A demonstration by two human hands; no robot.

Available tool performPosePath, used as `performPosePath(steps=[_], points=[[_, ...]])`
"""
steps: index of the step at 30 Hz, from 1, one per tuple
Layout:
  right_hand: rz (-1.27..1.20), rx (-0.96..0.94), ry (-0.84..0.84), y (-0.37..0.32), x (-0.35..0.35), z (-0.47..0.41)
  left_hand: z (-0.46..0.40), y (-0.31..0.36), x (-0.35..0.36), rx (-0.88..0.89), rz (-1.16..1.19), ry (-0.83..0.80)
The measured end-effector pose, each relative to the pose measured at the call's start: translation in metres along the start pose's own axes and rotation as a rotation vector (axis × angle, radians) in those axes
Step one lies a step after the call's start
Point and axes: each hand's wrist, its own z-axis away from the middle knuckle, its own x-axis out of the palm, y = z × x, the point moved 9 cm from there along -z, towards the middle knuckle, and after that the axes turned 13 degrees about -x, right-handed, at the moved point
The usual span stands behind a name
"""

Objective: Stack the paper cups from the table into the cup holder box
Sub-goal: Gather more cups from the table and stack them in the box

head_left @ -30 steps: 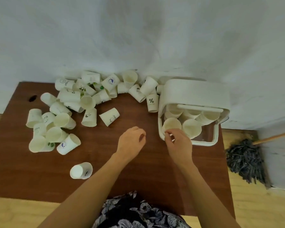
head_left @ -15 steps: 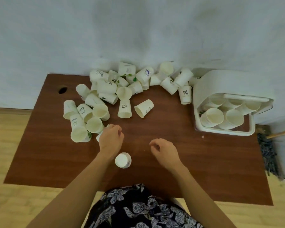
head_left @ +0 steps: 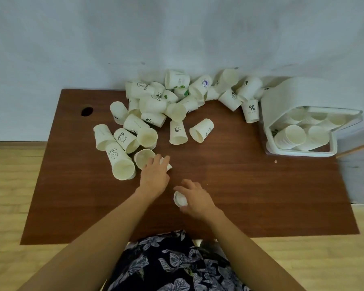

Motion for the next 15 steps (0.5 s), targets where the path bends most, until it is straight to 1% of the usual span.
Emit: performPosePath(steps=[1,3,6,8,11,13,15], points=[[-0.005,0.028,0.030,0.003,0.002,-0.001,-0.001,0.000,0.003,0.004,0.012,-0.015],[-0.065,0.085,0.141,0.010,-0.001,0.001,-0.002,-0.002,0.008,-0.004,0.014,-0.040],[-0.274,0.209,0.358,0.027,-0.013,0.011,-0.004,-0.006,0.015,-0.039,-0.008,-0.104],[-0.347,0.286,0.447,0.039,-0.018,0.017,-0.004,-0.008,0.017,-0.045,-0.038,-0.128],[-0.298,0.361,0.464,0.051,-0.019,0.024,-0.004,-0.007,0.012,-0.021,-0.143,-0.068],[-0.209,0.385,0.393,0.057,-0.015,0.025,-0.005,-0.004,0.007,0.001,-0.190,-0.012],[-0.113,0.374,0.284,0.059,-0.010,0.023,-0.006,-0.002,0.005,0.029,-0.180,0.000]])
